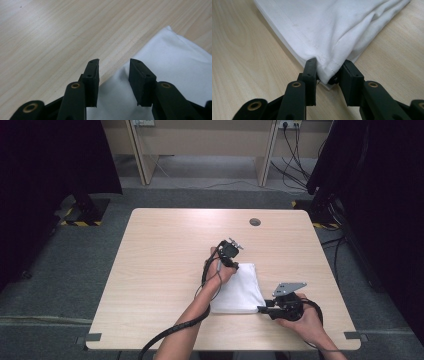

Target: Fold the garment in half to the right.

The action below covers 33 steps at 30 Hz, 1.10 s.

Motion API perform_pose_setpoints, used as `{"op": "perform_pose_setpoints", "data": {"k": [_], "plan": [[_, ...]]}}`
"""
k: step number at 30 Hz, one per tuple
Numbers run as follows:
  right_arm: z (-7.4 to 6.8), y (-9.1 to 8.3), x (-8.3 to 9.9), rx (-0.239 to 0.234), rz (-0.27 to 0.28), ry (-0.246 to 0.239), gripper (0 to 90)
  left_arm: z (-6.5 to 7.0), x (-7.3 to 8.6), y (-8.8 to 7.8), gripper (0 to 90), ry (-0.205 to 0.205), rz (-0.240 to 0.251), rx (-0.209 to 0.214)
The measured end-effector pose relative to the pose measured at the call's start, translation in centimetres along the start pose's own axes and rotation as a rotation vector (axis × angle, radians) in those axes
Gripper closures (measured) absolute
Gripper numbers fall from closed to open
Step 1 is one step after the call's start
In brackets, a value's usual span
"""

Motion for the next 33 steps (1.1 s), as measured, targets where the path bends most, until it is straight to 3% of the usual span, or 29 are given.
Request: {"op": "perform_pose_setpoints", "data": {"k": [6, 16, 18, 25, 33], "plan": [[0.3, -1.7, -0.8, -0.015, 0.077, 0.034, 66.3, -0.3, 0.2, -0.9, 58.7, -0.003, 0.013, 0.0], [0.2, -3.0, -2.7, 0.005, 0.165, 0.042, 65.6, 0.0, 0.2, 0.0, 58.6, -0.005, -0.004, 0.006], [0.3, -2.9, -2.8, 0.009, 0.157, 0.041, 65.7, 0.1, 0.2, 0.1, 58.6, -0.004, -0.004, 0.006], [0.5, -0.4, -1.4, 0.036, 0.047, 0.043, 70.5, 0.2, 0.2, 0.2, 58.6, -0.002, -0.002, 0.002], [0.5, -0.1, -1.0, 0.027, 0.056, 0.064, 71.6, -0.2, 0.4, -0.1, 57.6, -0.004, 0.008, -0.004]]}}
Point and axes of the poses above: each handheld gripper's, and its own axes: y roughly forward along the jaws, x roughly out of its underside, z roughly to its right, the point moved 4 cm from there along y, roughly forward along the jaws, and after that the axes turned 10 degrees about y, right-handed, at the moved point
